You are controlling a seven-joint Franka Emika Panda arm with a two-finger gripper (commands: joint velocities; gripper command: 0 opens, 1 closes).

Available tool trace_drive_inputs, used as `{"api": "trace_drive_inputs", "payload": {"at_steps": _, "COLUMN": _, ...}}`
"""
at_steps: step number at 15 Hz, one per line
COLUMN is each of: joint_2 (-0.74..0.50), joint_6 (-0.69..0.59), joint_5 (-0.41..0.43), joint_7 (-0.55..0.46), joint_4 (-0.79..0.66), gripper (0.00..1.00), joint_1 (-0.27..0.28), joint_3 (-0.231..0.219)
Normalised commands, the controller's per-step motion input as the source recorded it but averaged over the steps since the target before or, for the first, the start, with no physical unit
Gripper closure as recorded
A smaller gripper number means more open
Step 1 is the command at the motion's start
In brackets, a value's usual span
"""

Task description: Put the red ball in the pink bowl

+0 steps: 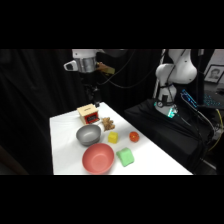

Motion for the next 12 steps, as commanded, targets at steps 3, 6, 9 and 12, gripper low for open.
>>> {"api": "trace_drive_inputs", "payload": {"at_steps": 3, "joint_2": -0.06, "joint_6": 0.03, "joint_5": 0.012, "joint_7": 0.01, "joint_4": -0.07, "gripper": 0.0, "joint_1": -0.014, "joint_3": 0.032}}
{"api": "trace_drive_inputs", "payload": {"at_steps": 6, "joint_2": -0.2, "joint_6": 0.09, "joint_5": 0.021, "joint_7": 0.05, "joint_4": -0.23, "gripper": 0.0, "joint_1": 0.003, "joint_3": 0.041}}
{"api": "trace_drive_inputs", "payload": {"at_steps": 9, "joint_2": -0.29, "joint_6": 0.16, "joint_5": 0.061, "joint_7": 0.09, "joint_4": -0.36, "gripper": 0.0, "joint_1": 0.011, "joint_3": 0.042}}
{"api": "trace_drive_inputs", "payload": {"at_steps": 12, "joint_2": -0.31, "joint_6": 0.28, "joint_5": 0.076, "joint_7": 0.17, "joint_4": -0.43, "gripper": 0.0, "joint_1": 0.029, "joint_3": 0.042}}
